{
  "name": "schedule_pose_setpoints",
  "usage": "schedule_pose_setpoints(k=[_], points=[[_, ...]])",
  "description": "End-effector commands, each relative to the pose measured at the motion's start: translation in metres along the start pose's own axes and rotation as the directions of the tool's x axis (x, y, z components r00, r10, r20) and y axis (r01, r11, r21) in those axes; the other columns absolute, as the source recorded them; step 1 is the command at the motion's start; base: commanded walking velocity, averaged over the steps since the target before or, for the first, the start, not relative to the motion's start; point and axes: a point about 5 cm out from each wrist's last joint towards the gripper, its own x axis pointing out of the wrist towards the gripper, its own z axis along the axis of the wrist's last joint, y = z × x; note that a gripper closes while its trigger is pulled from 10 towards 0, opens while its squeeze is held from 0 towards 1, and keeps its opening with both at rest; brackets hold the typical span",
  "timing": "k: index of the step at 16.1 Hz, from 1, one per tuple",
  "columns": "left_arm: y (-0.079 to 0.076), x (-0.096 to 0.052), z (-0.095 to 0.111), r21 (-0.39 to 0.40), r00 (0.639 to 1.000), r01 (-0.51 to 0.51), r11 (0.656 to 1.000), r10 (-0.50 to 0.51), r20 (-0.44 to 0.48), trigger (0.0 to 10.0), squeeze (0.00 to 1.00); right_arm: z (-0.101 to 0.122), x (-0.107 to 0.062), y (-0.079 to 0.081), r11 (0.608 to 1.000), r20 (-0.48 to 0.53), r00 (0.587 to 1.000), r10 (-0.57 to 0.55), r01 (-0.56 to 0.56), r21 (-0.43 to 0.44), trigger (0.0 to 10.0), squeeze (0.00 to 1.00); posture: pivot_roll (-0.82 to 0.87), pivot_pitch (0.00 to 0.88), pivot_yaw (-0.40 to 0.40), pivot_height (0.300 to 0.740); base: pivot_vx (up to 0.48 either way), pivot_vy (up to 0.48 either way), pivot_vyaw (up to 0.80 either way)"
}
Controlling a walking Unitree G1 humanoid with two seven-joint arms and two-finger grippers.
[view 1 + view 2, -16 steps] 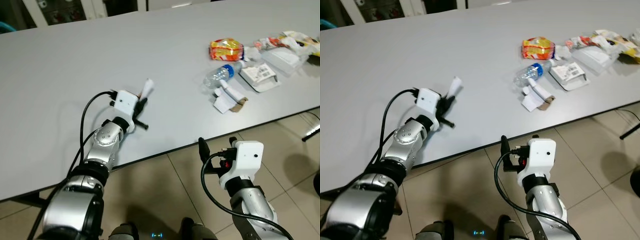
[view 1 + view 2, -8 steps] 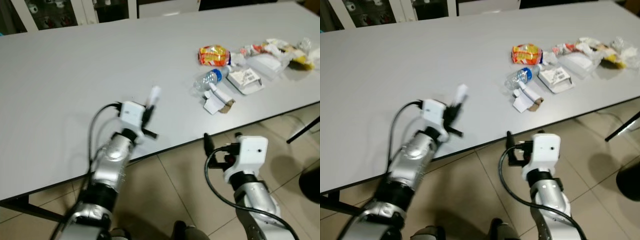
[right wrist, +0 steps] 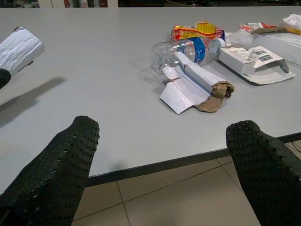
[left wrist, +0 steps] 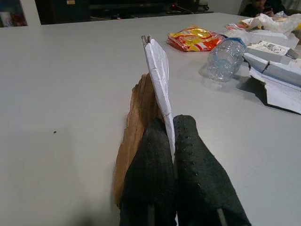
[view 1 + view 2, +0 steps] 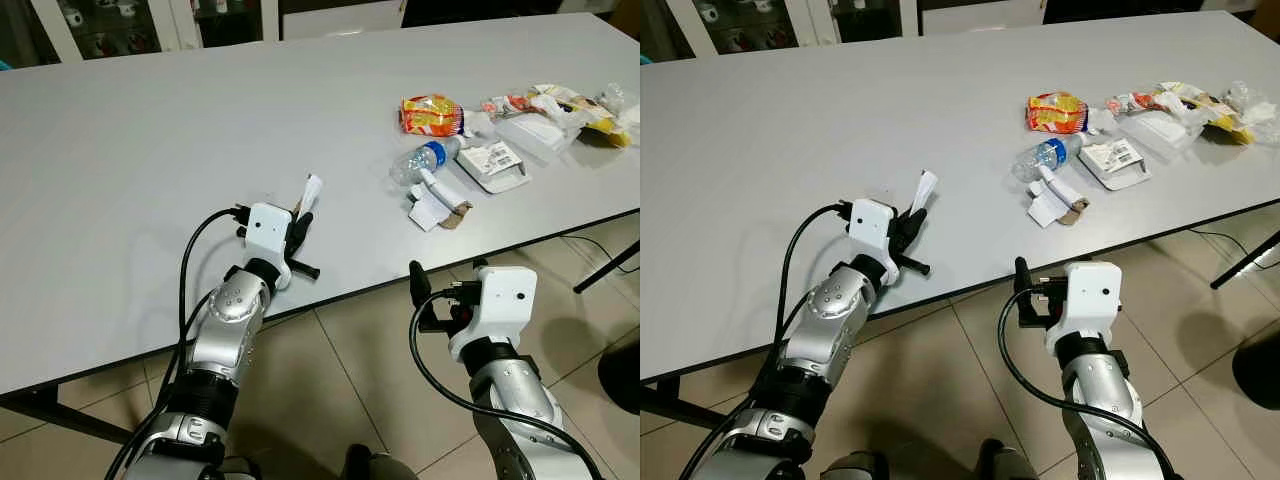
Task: Picking trash to rubbish bin
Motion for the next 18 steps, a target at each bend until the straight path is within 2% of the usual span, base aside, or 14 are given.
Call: schedule_pose_setpoints(k=[1,3,15,18], points=[[-0.0047,0.0016,0.0029,-0.002,1.000,0.005,1.000,-0.005,0.005,0.0,0.00,-0.0013,-0.0002,-0.0034,1.000,-0.005,1.000,-0.017,0.017,-0.007,10.0,0.00,0.13,0.101,-0.043,0.740,0.000,0.000,0.00],[-0.0099,0.0060,0.0043,-0.008,1.000,0.012,1.000,-0.012,-0.003,0.0,0.00,-0.0004,0.0013,-0.0058,0.999,0.000,0.999,-0.037,0.037,-0.023,10.0,0.00,0.12,0.090,-0.033,0.740,0.000,-0.480,0.00],[-0.0080,0.0060,-0.0001,0.014,0.999,0.007,1.000,-0.006,-0.053,0.0,0.00,0.0026,0.0042,0.0022,0.997,0.017,1.000,-0.010,0.011,-0.081,10.0,0.00,0.12,0.094,-0.022,0.740,0.000,-0.467,0.00],[-0.0058,0.0057,-0.0010,0.012,0.998,-0.001,1.000,0.001,-0.059,0.0,0.00,0.0025,0.0054,0.0040,0.996,0.018,1.000,-0.009,0.010,-0.088,10.0,0.00,0.13,0.096,-0.018,0.740,0.000,-0.087,0.00]])
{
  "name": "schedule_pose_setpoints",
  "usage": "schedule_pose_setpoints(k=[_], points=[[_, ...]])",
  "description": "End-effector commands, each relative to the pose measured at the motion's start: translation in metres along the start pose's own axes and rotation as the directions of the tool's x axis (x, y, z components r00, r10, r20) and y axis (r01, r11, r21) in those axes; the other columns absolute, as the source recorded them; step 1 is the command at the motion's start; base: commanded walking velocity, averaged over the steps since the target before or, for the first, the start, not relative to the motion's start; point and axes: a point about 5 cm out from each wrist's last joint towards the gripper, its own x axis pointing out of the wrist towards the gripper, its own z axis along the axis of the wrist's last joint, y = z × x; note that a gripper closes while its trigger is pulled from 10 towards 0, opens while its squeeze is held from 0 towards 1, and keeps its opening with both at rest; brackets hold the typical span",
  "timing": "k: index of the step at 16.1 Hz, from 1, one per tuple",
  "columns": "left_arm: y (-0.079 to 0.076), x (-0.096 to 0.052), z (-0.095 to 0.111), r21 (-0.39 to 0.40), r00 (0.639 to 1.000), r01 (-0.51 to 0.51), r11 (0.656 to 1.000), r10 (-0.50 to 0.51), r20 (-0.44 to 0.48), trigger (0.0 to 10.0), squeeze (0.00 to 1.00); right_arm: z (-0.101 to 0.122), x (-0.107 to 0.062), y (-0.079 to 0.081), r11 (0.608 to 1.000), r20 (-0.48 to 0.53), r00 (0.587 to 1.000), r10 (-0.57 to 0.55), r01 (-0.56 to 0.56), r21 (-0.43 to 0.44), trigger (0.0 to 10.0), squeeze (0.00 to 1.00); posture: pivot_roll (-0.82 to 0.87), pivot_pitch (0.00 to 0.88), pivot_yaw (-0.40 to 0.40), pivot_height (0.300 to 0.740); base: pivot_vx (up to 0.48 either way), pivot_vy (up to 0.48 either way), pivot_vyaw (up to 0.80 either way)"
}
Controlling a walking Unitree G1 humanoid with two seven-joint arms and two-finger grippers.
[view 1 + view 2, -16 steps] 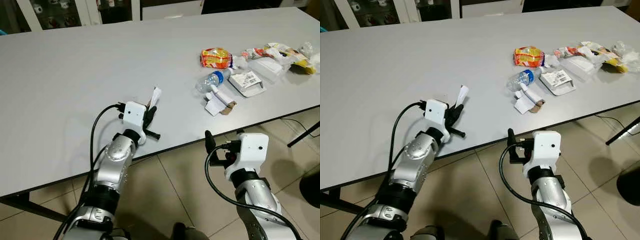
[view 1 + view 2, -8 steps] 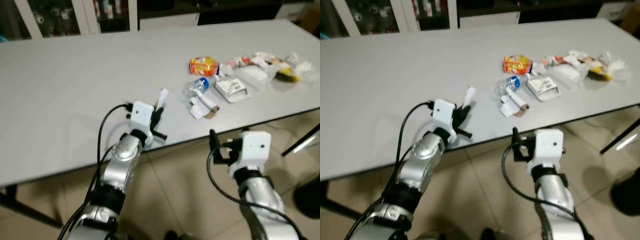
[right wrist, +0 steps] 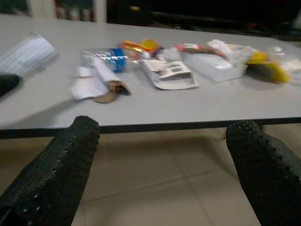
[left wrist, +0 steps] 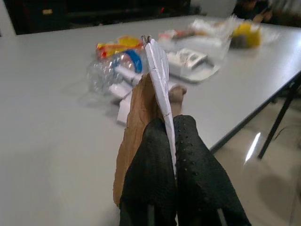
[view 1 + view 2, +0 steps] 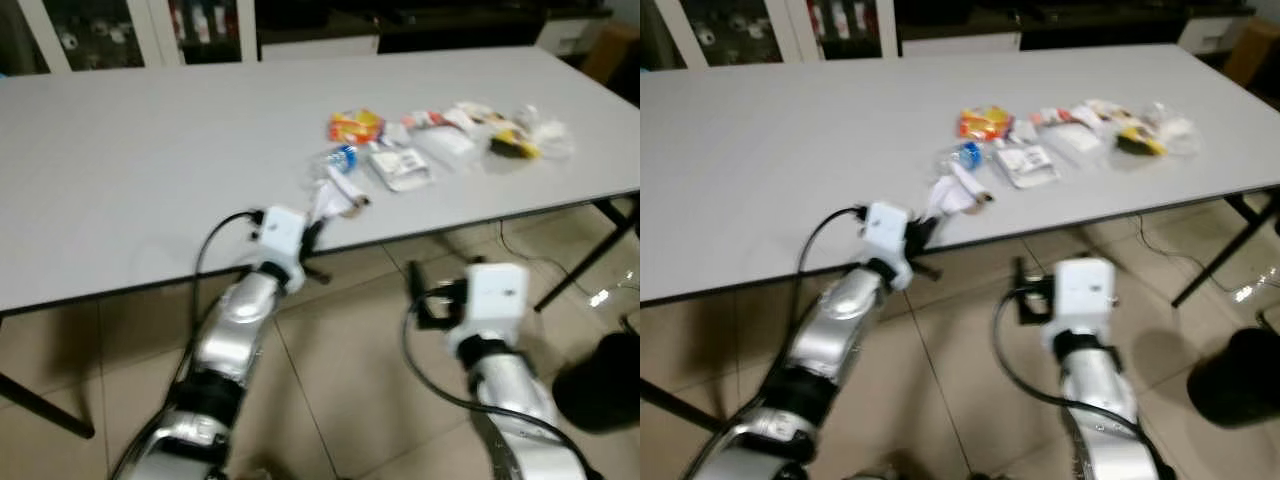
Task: Picking trash to rubbish bin
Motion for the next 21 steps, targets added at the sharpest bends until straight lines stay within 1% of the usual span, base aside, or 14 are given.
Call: schedule_pose_setpoints(k=[1,2,4,8,13,20,21], points=[[-0.0019,0.0029,0.0047,-0.004,1.000,-0.003,1.000,0.003,0.010,0.0,0.00,0.0020,0.0003,-0.0045,1.000,0.009,1.000,-0.021,0.021,-0.022,10.0,0.00,0.13,0.098,-0.015,0.740,0.000,0.000,0.00],[-0.0017,0.0029,0.0061,-0.006,1.000,0.000,1.000,0.000,0.019,0.0,0.00,0.0020,0.0009,-0.0038,1.000,0.011,1.000,-0.020,0.020,-0.021,10.0,0.00,0.14,0.098,-0.014,0.740,0.000,0.000,0.00],[-0.0022,0.0031,0.0057,0.003,1.000,0.016,1.000,-0.016,0.008,0.0,0.00,0.0021,0.0017,-0.0030,1.000,0.014,1.000,-0.016,0.016,-0.023,10.0,0.00,0.14,0.098,-0.012,0.740,0.137,0.000,0.00],[-0.0013,0.0034,0.0053,0.007,1.000,0.013,1.000,-0.013,0.001,0.0,0.00,0.0050,0.0036,0.0013,0.999,0.041,0.999,0.009,-0.007,-0.050,10.0,0.00,0.14,0.097,-0.012,0.740,0.480,0.000,0.00],[-0.0019,0.0040,0.0059,0.004,1.000,0.012,1.000,-0.012,0.004,0.0,0.00,0.0040,0.0046,0.0018,0.999,0.035,0.999,0.010,-0.008,-0.047,10.0,0.00,0.14,0.096,-0.013,0.740,0.480,0.000,0.00],[-0.0033,0.0041,0.0060,-0.001,1.000,0.014,1.000,-0.014,0.004,0.0,0.00,0.0006,0.0002,0.0016,0.998,0.023,0.999,0.026,-0.025,-0.063,10.0,0.00,0.14,0.096,-0.013,0.740,0.471,0.000,0.00],[-0.0037,0.0043,0.0069,-0.005,1.000,0.017,1.000,-0.017,0.011,0.0,0.00,0.0007,0.0004,0.0019,0.998,0.024,0.999,0.027,-0.026,-0.063,10.0,0.00,0.14,0.096,-0.013,0.740,0.000,0.000,0.00]])
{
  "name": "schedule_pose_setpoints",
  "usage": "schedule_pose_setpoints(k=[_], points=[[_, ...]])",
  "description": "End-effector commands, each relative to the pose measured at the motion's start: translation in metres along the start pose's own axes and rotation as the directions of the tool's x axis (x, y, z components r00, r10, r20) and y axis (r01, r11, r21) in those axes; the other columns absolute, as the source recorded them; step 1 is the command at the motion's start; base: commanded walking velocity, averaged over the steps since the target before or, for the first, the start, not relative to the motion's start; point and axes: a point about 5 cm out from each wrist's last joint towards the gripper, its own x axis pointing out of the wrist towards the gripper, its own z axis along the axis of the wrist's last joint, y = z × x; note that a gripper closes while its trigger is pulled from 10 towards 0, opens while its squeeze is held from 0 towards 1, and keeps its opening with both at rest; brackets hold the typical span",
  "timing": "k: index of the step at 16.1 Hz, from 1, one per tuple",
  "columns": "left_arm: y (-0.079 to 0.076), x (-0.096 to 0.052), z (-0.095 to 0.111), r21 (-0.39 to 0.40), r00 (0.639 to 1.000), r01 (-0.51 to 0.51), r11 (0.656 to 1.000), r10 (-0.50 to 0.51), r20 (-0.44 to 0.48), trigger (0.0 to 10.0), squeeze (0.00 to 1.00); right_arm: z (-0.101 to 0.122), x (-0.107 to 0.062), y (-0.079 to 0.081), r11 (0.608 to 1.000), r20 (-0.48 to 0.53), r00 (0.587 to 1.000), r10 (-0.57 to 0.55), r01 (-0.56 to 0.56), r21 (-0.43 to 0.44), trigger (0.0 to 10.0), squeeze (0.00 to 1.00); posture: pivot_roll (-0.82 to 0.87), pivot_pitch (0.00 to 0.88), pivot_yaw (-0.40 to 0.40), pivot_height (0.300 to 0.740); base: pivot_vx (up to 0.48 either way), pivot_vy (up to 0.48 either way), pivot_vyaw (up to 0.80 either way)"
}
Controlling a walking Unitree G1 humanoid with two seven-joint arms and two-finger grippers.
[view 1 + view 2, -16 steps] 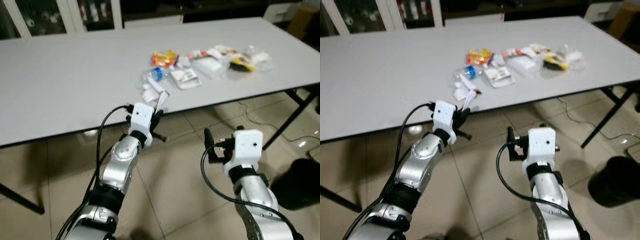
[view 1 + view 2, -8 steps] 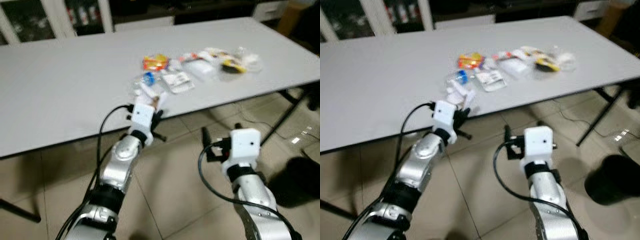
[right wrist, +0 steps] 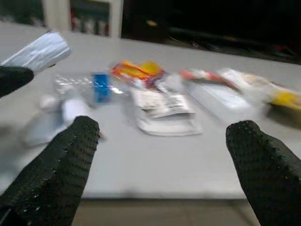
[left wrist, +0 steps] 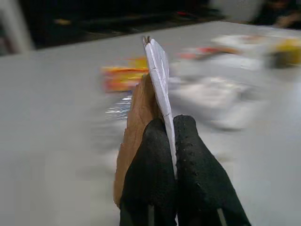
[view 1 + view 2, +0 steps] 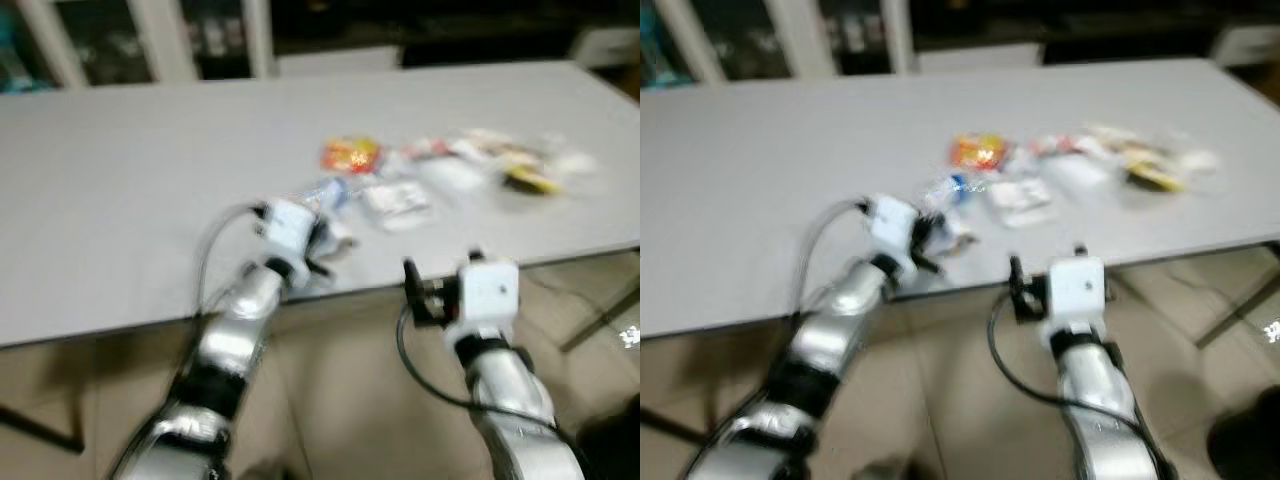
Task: Picking trash to rubbish bin
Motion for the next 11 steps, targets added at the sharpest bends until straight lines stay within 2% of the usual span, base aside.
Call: schedule_pose_setpoints(k=[1,5,8,11], points=[[-0.013,0.004,0.004,-0.019,0.999,0.036,0.999,-0.035,0.019,0.0,0.00,-0.003,-0.003,-0.007,1.000,-0.014,1.000,-0.021,0.021,-0.022,10.0,0.00,0.14,0.096,-0.013,0.740,0.000,0.000,0.00],[-0.013,0.003,0.002,-0.013,0.999,0.037,0.999,-0.037,0.007,0.0,0.00,-0.004,-0.003,-0.006,1.000,-0.021,1.000,-0.016,0.016,-0.019,10.0,0.00,0.14,0.099,-0.008,0.740,0.000,0.000,0.00],[-0.011,0.002,0.001,-0.009,0.999,0.041,0.999,-0.041,0.003,0.0,0.00,-0.014,-0.002,-0.005,0.998,-0.062,0.998,-0.019,0.023,0.056,10.0,0.00,0.14,0.105,-0.003,0.740,0.000,0.000,0.00],[-0.007,-0.001,0.002,0.002,0.999,0.040,0.999,-0.040,0.001,0.0,0.00,-0.027,-0.003,-0.005,0.990,-0.121,0.991,-0.063,0.078,0.116,10.0,0.00,0.17,0.136,0.016,0.740,0.000,0.000,0.00]])
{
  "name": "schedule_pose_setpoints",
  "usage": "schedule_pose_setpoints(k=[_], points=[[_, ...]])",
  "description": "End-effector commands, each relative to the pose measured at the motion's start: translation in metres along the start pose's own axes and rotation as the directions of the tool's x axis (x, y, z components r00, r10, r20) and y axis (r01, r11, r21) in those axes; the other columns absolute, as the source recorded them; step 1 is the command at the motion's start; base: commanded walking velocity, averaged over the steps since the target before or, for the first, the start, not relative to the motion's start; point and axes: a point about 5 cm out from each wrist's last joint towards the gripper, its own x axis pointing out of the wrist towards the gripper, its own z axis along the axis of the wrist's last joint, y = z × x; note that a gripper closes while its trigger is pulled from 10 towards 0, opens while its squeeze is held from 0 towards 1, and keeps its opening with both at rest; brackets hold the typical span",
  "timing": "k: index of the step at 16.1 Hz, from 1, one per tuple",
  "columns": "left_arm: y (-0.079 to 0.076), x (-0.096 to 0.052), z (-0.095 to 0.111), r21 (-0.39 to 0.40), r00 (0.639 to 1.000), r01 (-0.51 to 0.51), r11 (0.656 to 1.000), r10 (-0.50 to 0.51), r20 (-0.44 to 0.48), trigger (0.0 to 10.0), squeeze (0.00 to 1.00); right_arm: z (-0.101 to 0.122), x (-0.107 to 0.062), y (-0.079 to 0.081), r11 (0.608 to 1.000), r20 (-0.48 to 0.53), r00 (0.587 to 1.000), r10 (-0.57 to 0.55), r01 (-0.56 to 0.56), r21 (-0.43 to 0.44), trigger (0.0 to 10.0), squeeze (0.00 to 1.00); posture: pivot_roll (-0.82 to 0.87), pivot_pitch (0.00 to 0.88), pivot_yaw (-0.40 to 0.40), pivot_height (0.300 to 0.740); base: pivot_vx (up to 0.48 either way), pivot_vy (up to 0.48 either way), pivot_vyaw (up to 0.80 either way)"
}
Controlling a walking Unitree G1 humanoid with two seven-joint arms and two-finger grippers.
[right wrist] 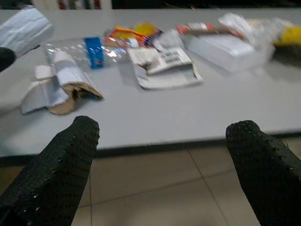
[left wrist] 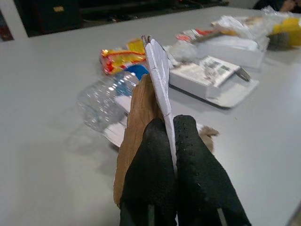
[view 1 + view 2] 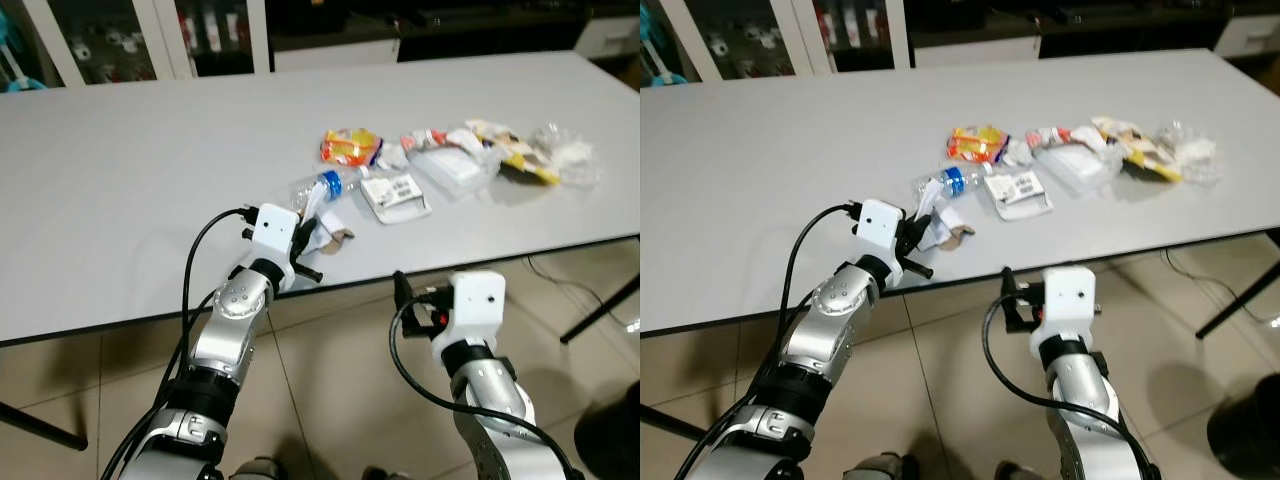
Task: Picking trash to rubbish bin
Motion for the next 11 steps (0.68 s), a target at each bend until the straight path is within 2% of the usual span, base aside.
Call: schedule_pose_setpoints(k=[1,5,6,11], points=[[0.003,-0.003,0.005,0.024,1.000,0.008,1.000,-0.008,0.003,0.0,0.00,-0.009,0.000,-0.001,1.000,-0.042,0.999,-0.028,0.028,0.003,10.0,0.00,0.18,0.164,0.035,0.740,0.000,0.000,0.00],[0.014,-0.012,0.007,0.057,1.000,0.011,0.998,-0.010,-0.010,0.0,0.00,-0.005,0.006,0.008,0.999,-0.001,1.000,-0.023,0.023,0.042,10.0,0.00,0.21,0.209,0.057,0.740,0.000,0.000,0.00],[0.017,-0.015,0.008,0.063,1.000,0.009,0.998,-0.008,-0.015,0.0,0.00,-0.001,0.012,0.010,1.000,0.026,1.000,-0.012,0.011,0.019,10.0,0.00,0.23,0.222,0.061,0.740,0.000,0.000,0.00],[0.017,-0.019,0.009,0.060,1.000,-0.009,0.998,0.010,-0.017,0.0,0.00,0.009,0.024,0.002,1.000,0.066,0.998,-0.005,0.005,-0.005,10.0,0.00,0.25,0.215,0.047,0.740,0.000,0.000,0.80]])
